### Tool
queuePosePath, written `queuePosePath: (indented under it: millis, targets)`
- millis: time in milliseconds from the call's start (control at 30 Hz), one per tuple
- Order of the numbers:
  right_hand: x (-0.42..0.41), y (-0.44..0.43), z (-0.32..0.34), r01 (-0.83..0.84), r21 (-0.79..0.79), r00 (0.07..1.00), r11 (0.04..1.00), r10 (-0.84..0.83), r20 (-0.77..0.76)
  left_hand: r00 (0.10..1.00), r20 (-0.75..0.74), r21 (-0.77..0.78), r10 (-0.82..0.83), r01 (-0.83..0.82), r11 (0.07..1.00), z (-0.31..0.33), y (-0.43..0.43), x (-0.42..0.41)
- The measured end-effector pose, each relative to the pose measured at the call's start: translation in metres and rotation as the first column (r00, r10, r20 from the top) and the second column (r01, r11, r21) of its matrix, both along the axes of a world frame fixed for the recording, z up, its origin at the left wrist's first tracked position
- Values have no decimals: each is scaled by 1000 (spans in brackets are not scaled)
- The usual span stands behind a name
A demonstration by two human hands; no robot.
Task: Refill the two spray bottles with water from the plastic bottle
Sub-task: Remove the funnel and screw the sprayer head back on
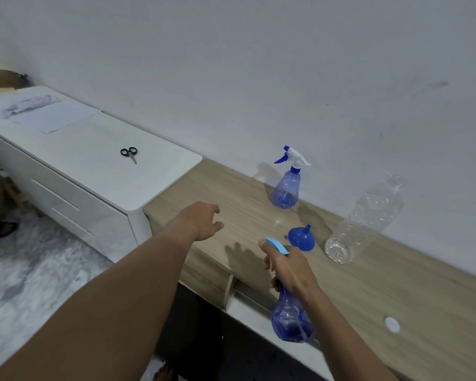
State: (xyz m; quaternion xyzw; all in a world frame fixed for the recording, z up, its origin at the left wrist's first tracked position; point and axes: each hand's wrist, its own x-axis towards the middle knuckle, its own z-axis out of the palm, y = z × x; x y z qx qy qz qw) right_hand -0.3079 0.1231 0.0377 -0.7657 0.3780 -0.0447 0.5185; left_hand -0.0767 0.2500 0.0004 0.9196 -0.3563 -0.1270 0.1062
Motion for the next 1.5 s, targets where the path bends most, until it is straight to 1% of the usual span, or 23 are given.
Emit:
queuePosePath:
  millis: [167, 300, 400, 533, 633, 833, 1067, 1167, 1333, 1367, 1500]
  targets:
    - [-4, -1, -4, 18, -35, 999, 999, -18, -28, 1000, -14, 0, 4, -4, 1000, -3, 0, -1]
    - [-6, 0, -9, 30, -20, 999, 999, -31, -39, 1000, -13, 9, 0, 0, 1000, -5, 2, -1]
    - [-8, 1, -9, 53, -41, 999, 998, -53, 1, 1000, -9, 11, 0, 0, 1000, -5, 2, -1]
    - [-8, 0, -4, 12, -40, 999, 999, -11, 31, 1000, -15, 18, -3, 3, 1000, -4, 2, 0]
    - [-4, -2, -3, 12, -42, 999, 999, -10, 44, 1000, -18, 23, -4, 4, 1000, -6, 3, 0]
    - [3, -4, -4, 22, -3, 1000, 1000, -22, 3, 1000, -30, 18, -6, 6, 1000, -5, 2, 7]
    - [11, -1, -6, 40, -24, 999, 999, -40, -1, 999, -40, 14, -13, 14, 1000, -1, -2, 13]
    - [21, -3, -6, 39, -25, 998, 999, -37, 57, 998, -53, 8, -22, 22, 1000, 0, -4, 17]
    - [53, -14, 11, 55, 6, 984, 998, -55, 168, 996, -66, -48, -56, 53, 997, 9, -14, 29]
    - [61, -17, 15, 53, -13, 979, 999, -50, 199, 996, -67, -65, -67, 62, 996, 13, -18, 31]
    - [95, -27, 36, 58, -171, 956, 984, -5, 293, 988, -80, -129, -133, 122, 984, 29, -36, 42]
